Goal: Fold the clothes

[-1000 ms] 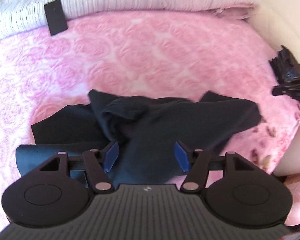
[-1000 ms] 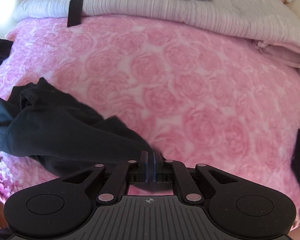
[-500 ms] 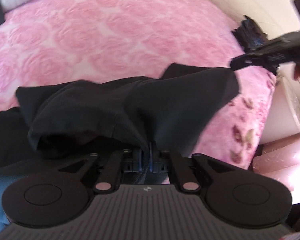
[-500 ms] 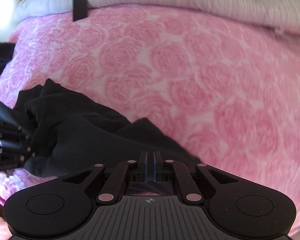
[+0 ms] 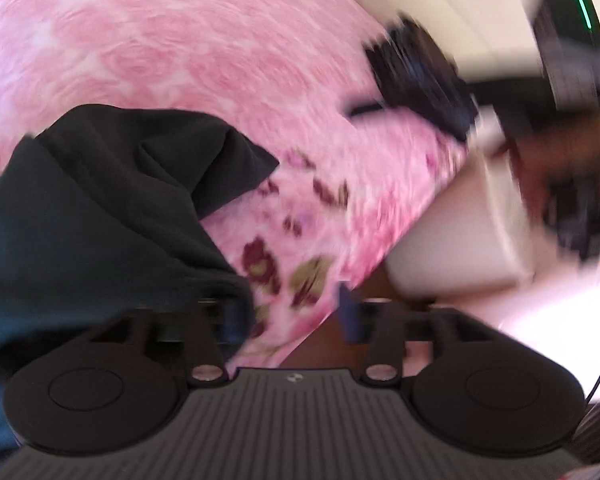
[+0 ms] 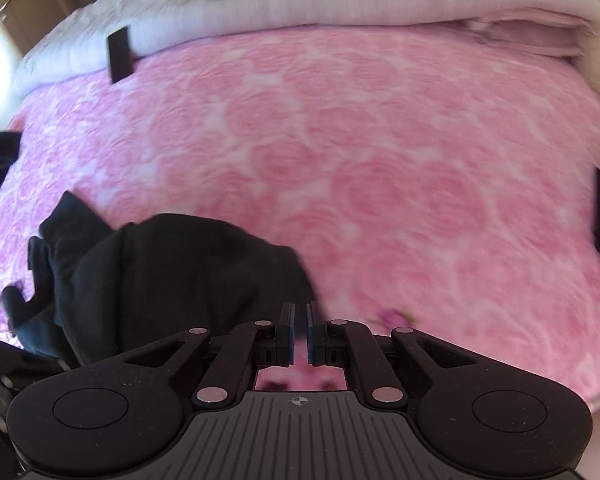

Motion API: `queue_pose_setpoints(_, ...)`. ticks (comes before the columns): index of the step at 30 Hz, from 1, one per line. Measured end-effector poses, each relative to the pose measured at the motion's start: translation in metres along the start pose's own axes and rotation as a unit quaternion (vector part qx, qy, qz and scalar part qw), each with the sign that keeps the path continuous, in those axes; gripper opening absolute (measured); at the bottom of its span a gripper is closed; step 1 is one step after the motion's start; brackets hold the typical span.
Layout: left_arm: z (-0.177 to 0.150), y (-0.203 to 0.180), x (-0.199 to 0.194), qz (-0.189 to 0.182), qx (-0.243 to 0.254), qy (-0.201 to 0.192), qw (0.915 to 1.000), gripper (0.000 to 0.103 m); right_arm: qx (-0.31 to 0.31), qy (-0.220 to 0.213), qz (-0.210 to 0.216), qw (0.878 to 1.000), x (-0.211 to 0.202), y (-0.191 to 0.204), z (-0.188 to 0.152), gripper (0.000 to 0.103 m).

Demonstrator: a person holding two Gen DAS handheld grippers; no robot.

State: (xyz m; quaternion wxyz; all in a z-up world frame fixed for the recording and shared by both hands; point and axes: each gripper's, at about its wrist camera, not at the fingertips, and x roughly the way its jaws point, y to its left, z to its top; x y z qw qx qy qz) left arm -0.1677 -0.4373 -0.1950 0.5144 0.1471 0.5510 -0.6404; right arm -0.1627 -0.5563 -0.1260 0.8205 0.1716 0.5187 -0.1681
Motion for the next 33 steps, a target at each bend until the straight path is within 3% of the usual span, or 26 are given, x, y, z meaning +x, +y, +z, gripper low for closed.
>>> queue_pose_setpoints(3, 0.013, 0.014, -0.017, -0.002, -0.098, -0.035, 0.9945, 0.066, 0.016, -0.015, -0.006, 1.0, -0.018, -0.021, -0.01, 0.005)
queue_pose_setpoints(6, 0.03, 0.034, -0.034, -0.013, -0.198, -0.065, 0.9781, 0.071, 0.027, -0.02, -0.003, 0.999, -0.022, -0.021, -0.012, 0.005)
queue_pose_setpoints(10, 0.055, 0.048, -0.052, -0.011, -0.229, -0.101, 0.9682, 0.076, 0.042, -0.026, 0.004, 0.999, -0.025, -0.018, -0.013, 0.005)
queue_pose_setpoints(14, 0.076, 0.069, -0.058, -0.022, -0.217, -0.101, 0.9706, 0.076, 0.052, -0.028, 0.016, 0.998, -0.019, 0.001, -0.01, 0.005)
queue_pose_setpoints(17, 0.088, 0.091, -0.06, -0.022, -0.185, -0.08, 0.9793, 0.076, 0.052, -0.018, 0.033, 0.998, 0.001, 0.04, 0.0, 0.005)
queue_pose_setpoints(21, 0.099, 0.129, -0.077, 0.006, -0.107, -0.072, 0.9916, 0.077, 0.042, -0.002, 0.052, 0.998, 0.035, 0.093, 0.015, 0.005)
queue_pose_setpoints(26, 0.118, 0.183, -0.094, 0.056, 0.006, -0.054, 0.997, 0.082, 0.029, 0.012, 0.07, 0.997, 0.083, 0.145, 0.03, 0.005)
queue_pose_setpoints(30, 0.122, 0.215, -0.064, 0.048, 0.041, -0.001, 0.998, 0.082, 0.019, 0.038, 0.079, 0.996, 0.118, 0.161, 0.027, 0.005)
queue_pose_setpoints(33, 0.119, 0.226, -0.025, 0.031, 0.047, 0.04, 0.9976, 0.082, 0.017, 0.078, 0.06, 0.995, 0.132, 0.152, 0.007, 0.005)
